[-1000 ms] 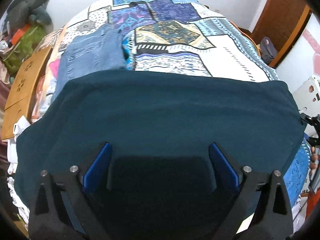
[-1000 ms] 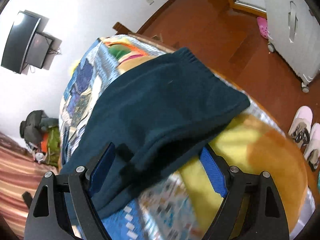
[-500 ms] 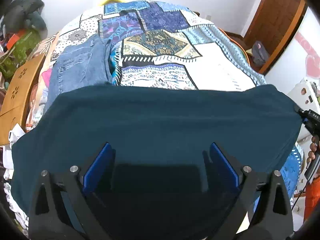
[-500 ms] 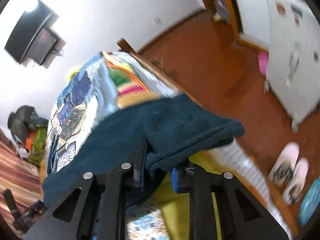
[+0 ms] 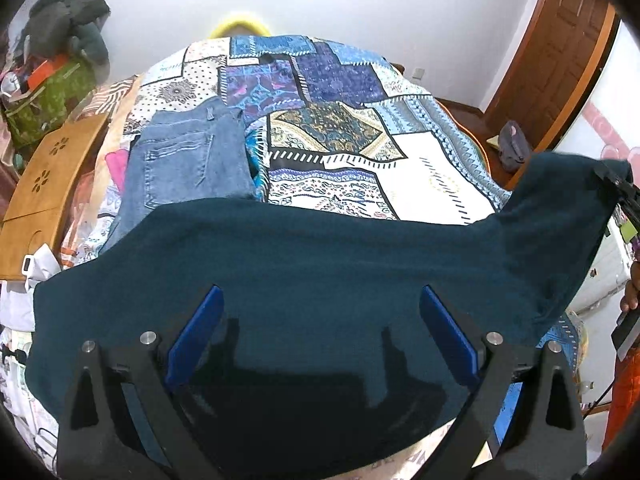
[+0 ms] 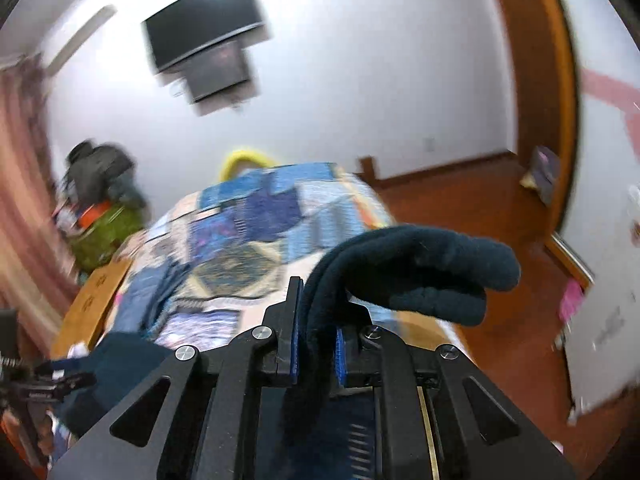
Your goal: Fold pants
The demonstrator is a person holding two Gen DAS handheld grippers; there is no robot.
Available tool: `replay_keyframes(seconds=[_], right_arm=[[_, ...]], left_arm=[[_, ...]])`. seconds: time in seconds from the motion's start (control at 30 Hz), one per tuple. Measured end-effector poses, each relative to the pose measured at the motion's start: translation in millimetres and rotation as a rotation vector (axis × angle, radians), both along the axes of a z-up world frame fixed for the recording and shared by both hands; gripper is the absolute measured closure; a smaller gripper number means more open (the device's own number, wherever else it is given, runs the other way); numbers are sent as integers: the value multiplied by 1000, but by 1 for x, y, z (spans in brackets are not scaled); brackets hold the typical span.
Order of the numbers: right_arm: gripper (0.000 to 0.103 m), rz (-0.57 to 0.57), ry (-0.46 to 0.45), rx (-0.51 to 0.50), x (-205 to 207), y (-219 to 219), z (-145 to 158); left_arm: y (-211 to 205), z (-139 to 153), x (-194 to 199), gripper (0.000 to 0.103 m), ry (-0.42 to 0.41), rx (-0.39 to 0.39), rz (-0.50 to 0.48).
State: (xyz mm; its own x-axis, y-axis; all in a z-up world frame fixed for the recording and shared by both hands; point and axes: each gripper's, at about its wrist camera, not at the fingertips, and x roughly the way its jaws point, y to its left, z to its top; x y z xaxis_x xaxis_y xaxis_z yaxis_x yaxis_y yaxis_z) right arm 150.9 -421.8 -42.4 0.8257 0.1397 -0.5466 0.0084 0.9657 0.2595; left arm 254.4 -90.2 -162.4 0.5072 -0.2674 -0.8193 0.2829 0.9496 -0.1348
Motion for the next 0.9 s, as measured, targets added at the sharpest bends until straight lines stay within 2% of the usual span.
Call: replay_keyframes(seconds=[0.2,0.5,0.63,0.77,0.83,0.9], right_arm=[[92,226,46,-37,18,74,-20],[92,487,250,-72,10,140,-94],[91,512,291,-131,2,153,-113],[87,512,306,-107,2,147,-112],[84,518,321,-90,0,149,-110],[76,523,327,-78,-6,146,-107]], left_arm=[[17,4,-7,4,-14,-7,13],[39,-3,-11,4,11,-30,49],[39,-8,-12,4,27,-24,51],[32,-11,-11,4,38,-18,37],[26,-9,-11,4,40,-22,23],[19,-8,-10,4,49,-32,2]])
